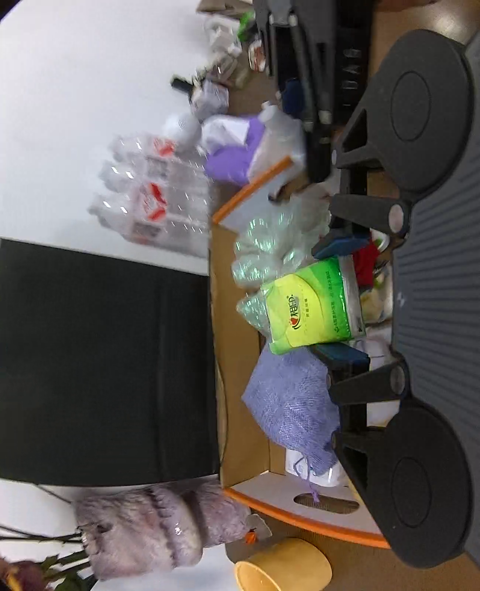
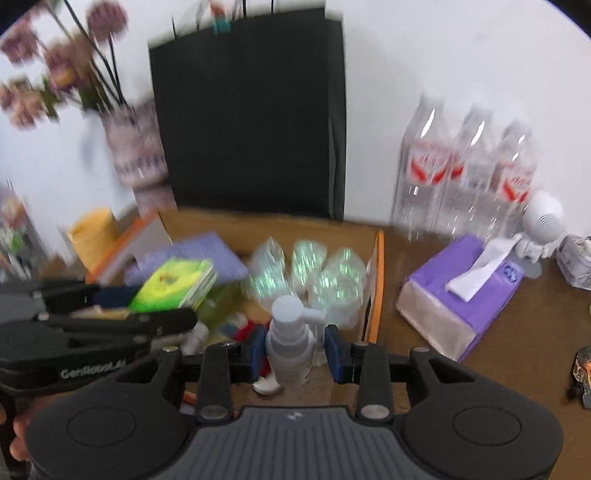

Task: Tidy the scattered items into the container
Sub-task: 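Carry the tissue pack and spray bottle into the cardboard box and open both tools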

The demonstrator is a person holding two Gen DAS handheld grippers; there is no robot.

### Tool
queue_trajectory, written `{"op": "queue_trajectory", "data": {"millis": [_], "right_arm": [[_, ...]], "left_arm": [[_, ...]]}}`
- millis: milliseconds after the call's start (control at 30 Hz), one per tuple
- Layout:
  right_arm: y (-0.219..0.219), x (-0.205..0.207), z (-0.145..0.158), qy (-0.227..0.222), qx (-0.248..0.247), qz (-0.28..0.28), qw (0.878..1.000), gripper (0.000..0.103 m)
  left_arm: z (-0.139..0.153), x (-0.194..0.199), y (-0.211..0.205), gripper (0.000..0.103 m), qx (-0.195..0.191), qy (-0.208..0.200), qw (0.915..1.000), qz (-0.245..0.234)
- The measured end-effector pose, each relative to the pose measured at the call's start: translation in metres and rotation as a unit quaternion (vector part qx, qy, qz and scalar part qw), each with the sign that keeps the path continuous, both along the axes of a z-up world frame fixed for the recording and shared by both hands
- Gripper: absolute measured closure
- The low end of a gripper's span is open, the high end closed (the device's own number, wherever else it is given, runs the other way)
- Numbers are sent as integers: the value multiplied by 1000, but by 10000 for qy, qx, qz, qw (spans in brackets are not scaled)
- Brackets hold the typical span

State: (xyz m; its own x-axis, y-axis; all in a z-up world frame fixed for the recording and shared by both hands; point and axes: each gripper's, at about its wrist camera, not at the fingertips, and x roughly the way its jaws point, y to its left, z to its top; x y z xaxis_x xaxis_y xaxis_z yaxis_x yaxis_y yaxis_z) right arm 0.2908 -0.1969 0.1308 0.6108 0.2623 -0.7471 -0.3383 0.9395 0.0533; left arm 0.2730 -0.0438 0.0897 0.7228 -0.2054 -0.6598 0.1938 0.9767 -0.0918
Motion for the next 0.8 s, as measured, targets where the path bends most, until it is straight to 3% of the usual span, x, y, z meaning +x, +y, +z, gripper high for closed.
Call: {"op": "queue_trajectory", "data": {"millis": [100, 167, 200, 233, 267, 367, 433, 600, 700, 800], "right_arm": [[9, 23, -14, 477, -299, -12, 9984, 70], [15, 34, -23, 644, -426, -108, 9970, 69], [16, 39, -26, 647, -488, -197, 9965, 68], [17, 43, -29, 635, -549, -295, 9960, 62], [16, 44, -30, 589, -520, -379, 9962, 54], [4, 38, -33, 519, 4, -427, 9977, 46], [0, 37, -32, 496, 180, -436, 9977, 42], [1, 33, -18, 286, 423, -390, 9979, 40], [0, 25, -4, 63, 587, -415, 9974, 35], [-1, 15, 8, 60, 674, -438, 9967, 22]], "left_arm": [[-16, 20, -10, 49, 258, 267, 9992, -134], [-26, 31, -13, 37, 497, 317, 9982, 101], [-30, 35, -11, 23, 540, 348, 9975, 304], [-32, 37, -6, 18, 495, 404, 9966, 527], [-34, 36, 0, 18, 352, 433, 9963, 655], [-32, 30, 8, 14, 192, 389, 9970, 638], [-29, 30, 9, 8, 229, 470, 9954, 797], [-9, 23, 23, 5, 7, 501, 9929, 1081], [-1, 12, 22, 3, 104, 420, 9955, 843], [4, -3, 18, 0, 351, 252, 9973, 597]]}}
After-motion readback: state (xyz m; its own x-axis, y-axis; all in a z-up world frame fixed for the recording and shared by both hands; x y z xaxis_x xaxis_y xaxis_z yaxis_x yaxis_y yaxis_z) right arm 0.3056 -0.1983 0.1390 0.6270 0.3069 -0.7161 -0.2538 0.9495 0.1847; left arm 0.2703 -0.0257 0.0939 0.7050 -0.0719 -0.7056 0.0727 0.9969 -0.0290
